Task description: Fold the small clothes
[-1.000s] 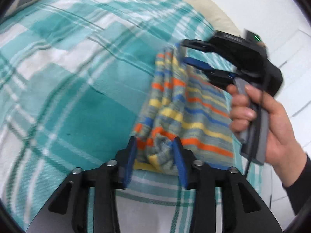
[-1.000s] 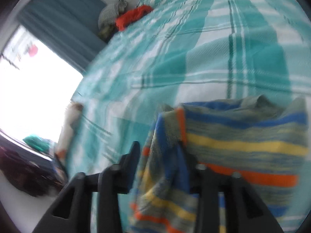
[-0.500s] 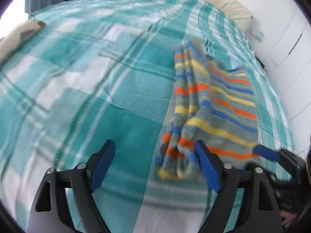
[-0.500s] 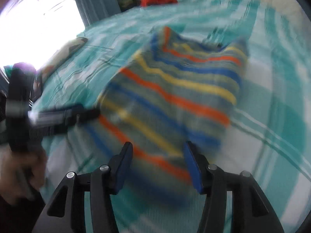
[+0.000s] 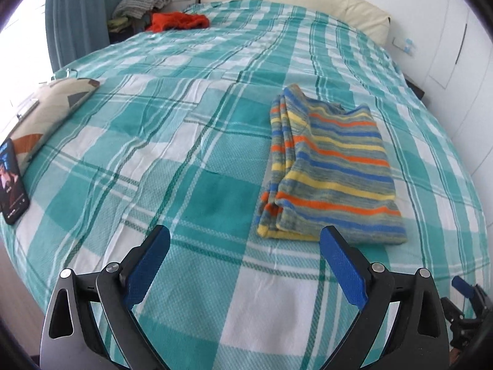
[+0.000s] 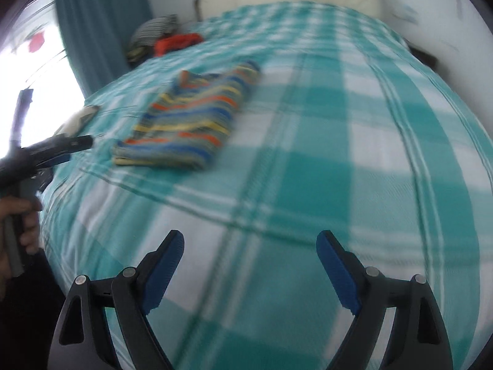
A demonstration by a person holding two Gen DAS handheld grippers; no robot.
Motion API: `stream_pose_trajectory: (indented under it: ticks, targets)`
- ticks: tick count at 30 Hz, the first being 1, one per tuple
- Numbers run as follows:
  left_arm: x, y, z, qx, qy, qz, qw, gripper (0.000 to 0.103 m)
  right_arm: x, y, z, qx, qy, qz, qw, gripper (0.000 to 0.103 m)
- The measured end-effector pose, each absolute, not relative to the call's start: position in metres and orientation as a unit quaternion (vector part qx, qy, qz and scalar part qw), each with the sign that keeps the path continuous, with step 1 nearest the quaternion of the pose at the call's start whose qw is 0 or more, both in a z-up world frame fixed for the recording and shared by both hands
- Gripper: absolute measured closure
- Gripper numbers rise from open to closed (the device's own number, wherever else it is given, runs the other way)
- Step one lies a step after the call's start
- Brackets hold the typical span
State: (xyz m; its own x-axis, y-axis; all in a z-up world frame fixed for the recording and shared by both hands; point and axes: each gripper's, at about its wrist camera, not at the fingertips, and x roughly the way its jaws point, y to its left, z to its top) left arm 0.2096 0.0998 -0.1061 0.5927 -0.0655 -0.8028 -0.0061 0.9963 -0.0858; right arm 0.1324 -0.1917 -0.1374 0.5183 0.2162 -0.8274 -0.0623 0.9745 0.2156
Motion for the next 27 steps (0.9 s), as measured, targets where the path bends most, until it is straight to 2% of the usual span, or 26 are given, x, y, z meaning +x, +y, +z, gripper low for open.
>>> stream_pose_trajectory:
  ticks: [12,15,21,27]
  targets:
    - [0.208,0.088,-0.11,-0.005,0.459,-0.008,0.888,0.004,0.105,-0.217,-0.151,0.112,0.494,0.045,0.861,0.016]
    - [0.227,0.097,-0.116,-0.041,0.476,-0.062,0.877,0.004,0.112,-0.213,-0.15,0.105,0.496,0.064,0.86,0.016]
    - [0.287,0.099,-0.129,-0.129,0.52,-0.185,0.824,0.004,0.167,-0.203,-0.136,0.111,0.477,0.104,0.866,0.016]
    - [0.353,0.074,-0.154,-0.044,0.526,-0.17,0.832,0.005,0.263,-0.186,-0.144,0.171,0.469,0.156,0.853,0.016]
